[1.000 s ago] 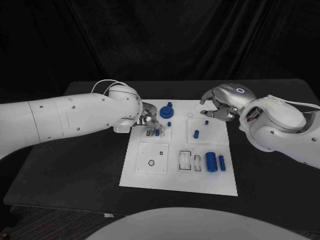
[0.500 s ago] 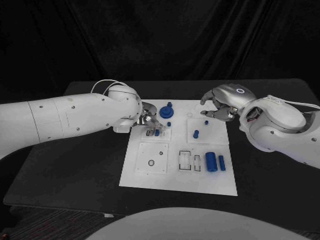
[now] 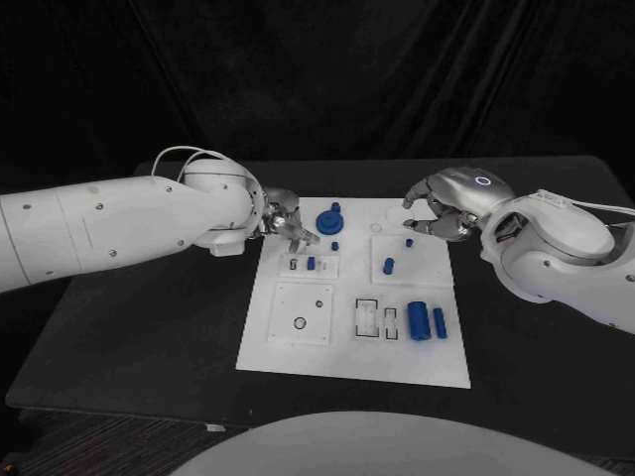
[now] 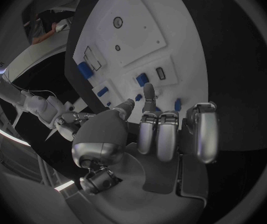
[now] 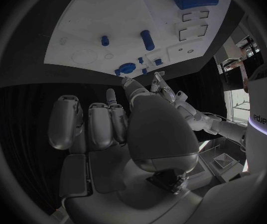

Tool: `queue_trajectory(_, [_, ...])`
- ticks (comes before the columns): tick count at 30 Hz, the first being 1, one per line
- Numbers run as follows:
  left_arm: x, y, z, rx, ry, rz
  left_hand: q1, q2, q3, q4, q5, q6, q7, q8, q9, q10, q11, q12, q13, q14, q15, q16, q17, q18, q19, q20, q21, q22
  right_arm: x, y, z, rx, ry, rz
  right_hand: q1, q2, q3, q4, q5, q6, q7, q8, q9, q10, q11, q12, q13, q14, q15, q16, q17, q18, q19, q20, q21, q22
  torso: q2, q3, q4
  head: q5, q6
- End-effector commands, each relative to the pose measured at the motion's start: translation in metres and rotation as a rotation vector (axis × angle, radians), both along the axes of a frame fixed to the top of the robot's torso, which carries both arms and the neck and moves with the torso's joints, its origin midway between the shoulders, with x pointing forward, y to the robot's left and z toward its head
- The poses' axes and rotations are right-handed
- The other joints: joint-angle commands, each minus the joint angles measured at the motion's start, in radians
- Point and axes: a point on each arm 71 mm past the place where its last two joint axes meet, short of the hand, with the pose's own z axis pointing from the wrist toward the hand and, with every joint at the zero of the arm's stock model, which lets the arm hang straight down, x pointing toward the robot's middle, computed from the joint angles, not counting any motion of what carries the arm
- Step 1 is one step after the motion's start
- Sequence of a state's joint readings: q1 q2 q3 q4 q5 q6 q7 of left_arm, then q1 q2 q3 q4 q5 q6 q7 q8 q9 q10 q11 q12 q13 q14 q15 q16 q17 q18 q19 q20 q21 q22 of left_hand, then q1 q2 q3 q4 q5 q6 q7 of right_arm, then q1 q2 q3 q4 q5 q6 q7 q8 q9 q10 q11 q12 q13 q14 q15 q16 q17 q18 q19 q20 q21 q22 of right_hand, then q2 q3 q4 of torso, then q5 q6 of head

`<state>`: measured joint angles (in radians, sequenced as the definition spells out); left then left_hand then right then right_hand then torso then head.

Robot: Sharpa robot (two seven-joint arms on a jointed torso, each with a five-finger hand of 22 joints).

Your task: Assemble the parts on the task board

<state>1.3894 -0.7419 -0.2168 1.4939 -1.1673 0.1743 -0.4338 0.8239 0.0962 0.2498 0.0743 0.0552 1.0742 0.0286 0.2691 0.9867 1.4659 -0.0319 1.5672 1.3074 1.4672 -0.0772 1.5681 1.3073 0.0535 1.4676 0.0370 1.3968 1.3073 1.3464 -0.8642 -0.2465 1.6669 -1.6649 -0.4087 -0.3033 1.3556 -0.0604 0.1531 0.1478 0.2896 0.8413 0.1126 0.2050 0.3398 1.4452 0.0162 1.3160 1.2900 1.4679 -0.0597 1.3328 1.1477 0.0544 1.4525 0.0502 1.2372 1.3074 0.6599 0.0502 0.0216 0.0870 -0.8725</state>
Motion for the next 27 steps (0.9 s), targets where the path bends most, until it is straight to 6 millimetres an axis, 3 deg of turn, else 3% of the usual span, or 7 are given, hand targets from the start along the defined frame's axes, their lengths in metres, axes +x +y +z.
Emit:
queue_trajectory(1, [0.004, 0.005, 0.021, -0.050, -0.069, 0.007, 0.021, 0.001, -0.017, 0.000, 0.002, -0.031, -0.002, 0.045, 0.077, 0.105, -0.008, 0.004, 0.263, 0.104, -0.009, 0.003, 0.263, -0.017, 0.032, -0.010, 0.008, 0.215, 0.000, -0.003, -0.001, -0.004, -0.001, -0.020, -0.005, 0.002, 0.001, 0.008, 0.006, 0.007, -0.002, 0.006, -0.002, -0.001, 0.004, -0.005, -0.002, 0.032, 0.009, -0.004, -0.001, 0.013, 0.000, 0.007, -0.002, 0.174, 0.001, -0.0003, 0.0007, 0.007, 0.000])
queue_trajectory(2, [0.004, 0.009, 0.025, -0.048, -0.073, 0.009, 0.026, 0.003, -0.024, 0.003, 0.002, -0.043, -0.003, 0.064, 0.110, 0.105, -0.010, 0.004, 0.263, 0.104, -0.011, 0.003, 0.263, -0.018, 0.034, -0.011, 0.011, 0.216, 0.000, -0.004, -0.001, -0.004, -0.002, -0.021, -0.007, 0.003, 0.001, 0.012, 0.006, 0.008, -0.002, 0.006, -0.003, -0.001, 0.004, -0.006, -0.004, 0.032, 0.009, -0.004, -0.002, 0.013, 0.001, 0.007, -0.002, 0.174, 0.001, -0.0003, 0.0008, 0.012, 0.000])
queue_trajectory(7, [0.015, 0.028, 0.042, 0.003, -0.148, 0.025, 0.022, 0.003, -0.040, 0.018, -0.002, -0.071, 0.001, 0.064, 0.133, 0.105, -0.006, 0.004, 0.263, 0.104, -0.007, 0.003, 0.263, -0.022, 0.041, -0.010, 0.030, 0.222, 0.001, -0.008, -0.001, -0.007, -0.002, -0.027, -0.014, 0.005, -0.002, 0.020, 0.007, 0.009, -0.003, 0.006, -0.006, -0.007, 0.003, -0.018, -0.017, 0.032, 0.008, -0.005, -0.003, 0.013, 0.000, 0.007, -0.004, 0.173, 0.000, -0.0006, -0.0004, 0.025, 0.000])
queue_trajectory(18, [0.049, 0.062, 0.062, 0.274, -0.439, -0.004, 0.056, 0.002, -0.059, 0.035, -0.005, -0.145, 0.038, -0.027, 0.111, 0.105, 0.027, 0.004, 0.263, 0.104, 0.025, 0.003, 0.263, -0.011, 0.004, 0.015, -0.027, 0.206, 0.003, -0.012, -0.002, -0.019, 0.003, -0.034, -0.012, 0.010, 0.000, 0.032, 0.013, 0.013, -0.006, 0.007, -0.015, -0.038, 0.000, -0.086, -0.087, 0.020, 0.006, -0.039, -0.056, 0.021, -0.013, 0.006, -0.044, 0.163, 0.002, 0.0022, 0.0025, 0.019, 0.000])
queue_trajectory(24, [0.059, 0.068, 0.060, 0.265, -0.410, 0.038, 0.035, 0.000, -0.093, 0.093, -0.006, -0.161, 0.053, -0.097, 0.052, 0.096, 0.049, -0.008, 0.258, 0.104, 0.040, 0.003, 0.263, -0.006, -0.015, 0.031, -0.049, 0.199, 0.004, -0.014, -0.003, -0.026, 0.008, -0.036, -0.008, 0.012, 0.003, 0.034, 0.019, 0.016, -0.007, 0.008, -0.019, -0.044, -0.001, -0.103, -0.104, 0.015, 0.005, -0.054, -0.078, 0.024, -0.019, 0.005, -0.061, 0.158, 0.003, -0.0016, 0.0013, 0.020, 0.000])
queue_trajectory(26, [0.064, 0.070, 0.058, 0.249, -0.391, 0.058, 0.041, 0.010, -0.102, 0.117, -0.009, -0.176, 0.071, -0.165, -0.027, 0.017, 0.061, -0.106, 0.207, 0.101, 0.053, -0.002, 0.261, 0.000, -0.036, 0.041, -0.079, 0.190, 0.004, -0.014, -0.003, -0.028, 0.009, -0.036, -0.006, 0.013, 0.003, 0.037, 0.020, 0.018, -0.007, 0.008, -0.023, -0.050, -0.002, -0.120, -0.121, 0.008, 0.004, -0.076, -0.108, 0.029, -0.027, 0.005, -0.087, 0.150, 0.004, -0.0021, -0.0001, 0.024, 0.000])
queue_trajectory(27, [0.066, 0.071, 0.058, 0.240, -0.394, 0.064, 0.048, 0.016, -0.104, 0.125, -0.006, -0.186, 0.084, -0.200, -0.072, -0.025, 0.068, -0.163, 0.178, 0.061, 0.066, -0.072, 0.228, 0.007, -0.060, 0.047, -0.116, 0.179, 0.005, -0.015, -0.003, -0.029, 0.009, -0.037, -0.006, 0.012, 0.004, 0.040, 0.021, 0.019, -0.008, 0.008, -0.026, -0.054, -0.003, -0.133, -0.133, 0.003, 0.004, -0.091, -0.127, 0.031, -0.033, 0.005, -0.103, 0.146, 0.004, -0.0025, -0.0002, 0.025, 0.000])
